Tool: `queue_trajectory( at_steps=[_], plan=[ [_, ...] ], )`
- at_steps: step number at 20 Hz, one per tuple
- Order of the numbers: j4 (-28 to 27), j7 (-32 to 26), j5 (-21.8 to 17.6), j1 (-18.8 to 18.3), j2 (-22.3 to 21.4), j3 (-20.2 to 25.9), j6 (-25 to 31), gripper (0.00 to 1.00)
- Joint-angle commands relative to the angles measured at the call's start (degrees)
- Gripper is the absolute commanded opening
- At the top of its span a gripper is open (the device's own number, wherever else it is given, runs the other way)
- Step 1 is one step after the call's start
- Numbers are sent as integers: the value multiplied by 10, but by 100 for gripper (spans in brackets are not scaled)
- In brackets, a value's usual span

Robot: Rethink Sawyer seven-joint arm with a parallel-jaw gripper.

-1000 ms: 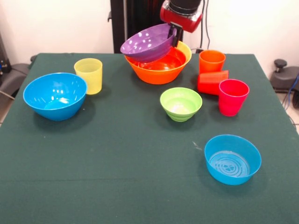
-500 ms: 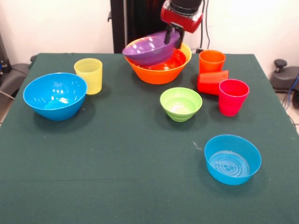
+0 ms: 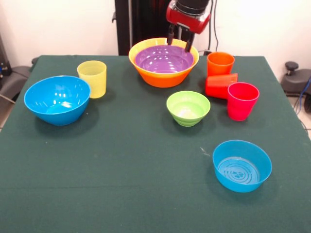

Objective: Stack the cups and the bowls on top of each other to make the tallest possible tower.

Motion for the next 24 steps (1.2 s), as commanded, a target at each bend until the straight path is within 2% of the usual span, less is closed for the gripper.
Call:
queue_trajectory(
  at_steps=[1,8,9,11,14,20,24],
  plan=[
    [4,99,20,4,33,28,-23,100],
    [-47,32,-6,-4,-54,-4,133,100],
    [-57,27,-11,-5,-59,-10,142,100],
    [-81,-1,-18,-29,-69,0,144,100],
    [-135,-52,-22,-86,-59,40,173,100],
    [-219,-63,-32,-133,-25,74,170,100],
    [-246,-91,-51,-173,4,105,141,100]
  ],
)
